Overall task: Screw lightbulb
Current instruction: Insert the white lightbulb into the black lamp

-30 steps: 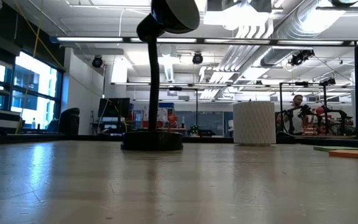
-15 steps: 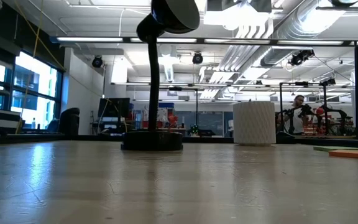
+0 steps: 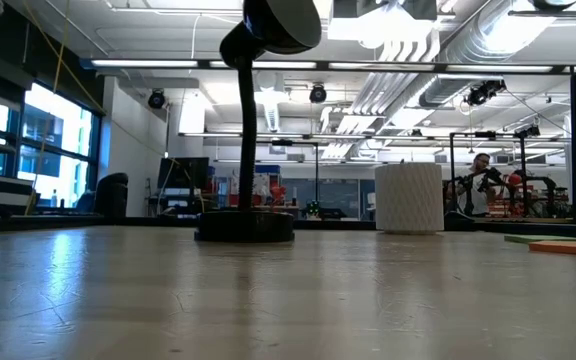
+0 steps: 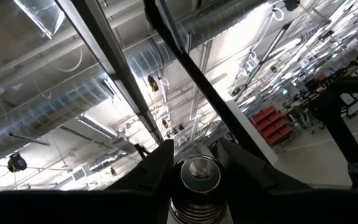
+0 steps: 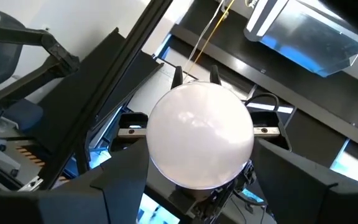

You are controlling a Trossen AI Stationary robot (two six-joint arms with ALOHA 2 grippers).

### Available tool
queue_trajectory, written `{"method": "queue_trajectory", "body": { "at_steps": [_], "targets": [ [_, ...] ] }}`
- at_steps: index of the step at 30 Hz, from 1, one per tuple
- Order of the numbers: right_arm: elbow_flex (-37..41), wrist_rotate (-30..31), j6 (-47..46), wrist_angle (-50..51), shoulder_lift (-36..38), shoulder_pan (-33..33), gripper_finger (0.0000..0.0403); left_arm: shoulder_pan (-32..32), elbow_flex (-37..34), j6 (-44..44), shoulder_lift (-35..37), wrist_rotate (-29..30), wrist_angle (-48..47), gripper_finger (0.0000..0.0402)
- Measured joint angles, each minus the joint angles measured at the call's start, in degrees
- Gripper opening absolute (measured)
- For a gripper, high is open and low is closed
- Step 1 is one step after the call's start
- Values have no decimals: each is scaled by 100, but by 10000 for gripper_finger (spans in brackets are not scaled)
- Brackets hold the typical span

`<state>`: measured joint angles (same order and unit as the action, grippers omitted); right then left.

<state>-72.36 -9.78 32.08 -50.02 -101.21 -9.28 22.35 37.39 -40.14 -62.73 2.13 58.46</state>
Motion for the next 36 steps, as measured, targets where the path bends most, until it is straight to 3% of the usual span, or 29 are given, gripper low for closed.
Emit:
{"method": "queue_trajectory", "body": {
  "at_steps": [13,29,32,36],
  "targets": [
    [-4,72,284,-30,0,-13,323,-17,-17,-61,-27,274,-114,106],
    [-9,234,242,103,7,-15,260,-6,-17,-30,-14,354,-151,110],
    [-9,556,229,323,70,-17,255,0,-13,121,12,901,-213,126],
    [-7,1109,244,1105,330,-28,254,91,-3,102,202,2155,-774,160]
  ]
}}
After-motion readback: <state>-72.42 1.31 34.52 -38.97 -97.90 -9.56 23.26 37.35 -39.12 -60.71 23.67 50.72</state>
